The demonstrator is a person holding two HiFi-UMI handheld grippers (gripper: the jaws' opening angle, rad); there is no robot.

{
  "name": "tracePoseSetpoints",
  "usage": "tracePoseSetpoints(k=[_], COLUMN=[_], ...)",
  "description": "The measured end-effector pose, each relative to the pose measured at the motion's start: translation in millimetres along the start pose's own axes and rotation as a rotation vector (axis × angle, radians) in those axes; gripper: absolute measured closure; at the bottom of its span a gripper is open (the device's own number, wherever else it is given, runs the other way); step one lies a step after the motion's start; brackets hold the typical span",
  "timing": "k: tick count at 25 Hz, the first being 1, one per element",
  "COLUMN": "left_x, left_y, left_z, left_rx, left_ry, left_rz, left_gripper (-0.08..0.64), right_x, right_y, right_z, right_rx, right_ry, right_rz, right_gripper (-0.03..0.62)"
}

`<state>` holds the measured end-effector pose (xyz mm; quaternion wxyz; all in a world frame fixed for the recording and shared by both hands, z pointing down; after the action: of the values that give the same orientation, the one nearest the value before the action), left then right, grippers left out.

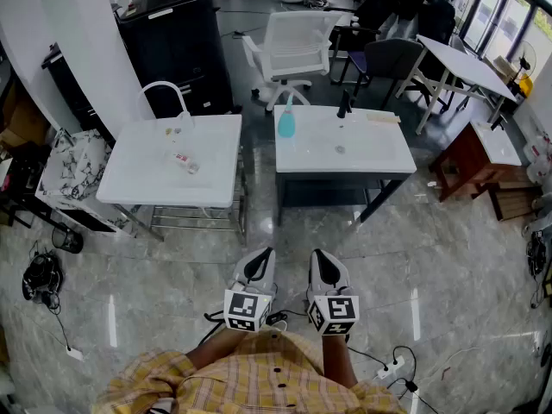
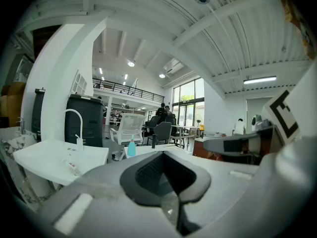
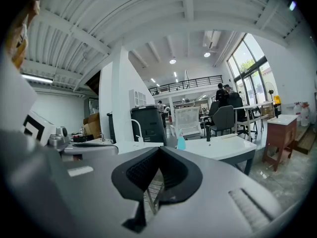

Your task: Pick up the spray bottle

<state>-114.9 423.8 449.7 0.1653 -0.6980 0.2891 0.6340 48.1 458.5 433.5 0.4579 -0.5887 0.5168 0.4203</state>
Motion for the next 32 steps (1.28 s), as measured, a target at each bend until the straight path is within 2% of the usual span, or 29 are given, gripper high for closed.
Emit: tracePoseSetpoints(k=[10, 25, 32], left_x=[2, 51, 57], left_y=[36, 152, 178], left_z=[-16, -66, -70], left_rx=[0.003, -0.042, -0.053], left_ry=[0.002, -0.022, -0.035], left_rz=[-0.001, 0.01, 0.021], left_gripper=[0.558, 0.558, 0.558], right_x=[2, 48, 56], right_y=[8, 41, 58], right_z=[-39, -148, -171], right_rx=[-0.003, -0.075, -0.09], right_ry=[0.01, 0.018, 0.009], right_rz=[-0.024, -0.025, -0.033], right_gripper=[0.594, 0.591, 0.591])
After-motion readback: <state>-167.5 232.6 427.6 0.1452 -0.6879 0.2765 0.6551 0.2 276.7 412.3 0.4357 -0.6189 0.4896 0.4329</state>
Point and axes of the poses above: the fingertips, and each gripper's own axes: z backward along the fingers, y to its left, x out of its top, the point moved 7 cm from there along z, backward along the fingers, and after that the axes turned 14 degrees about -x, right-handed, at the moved point
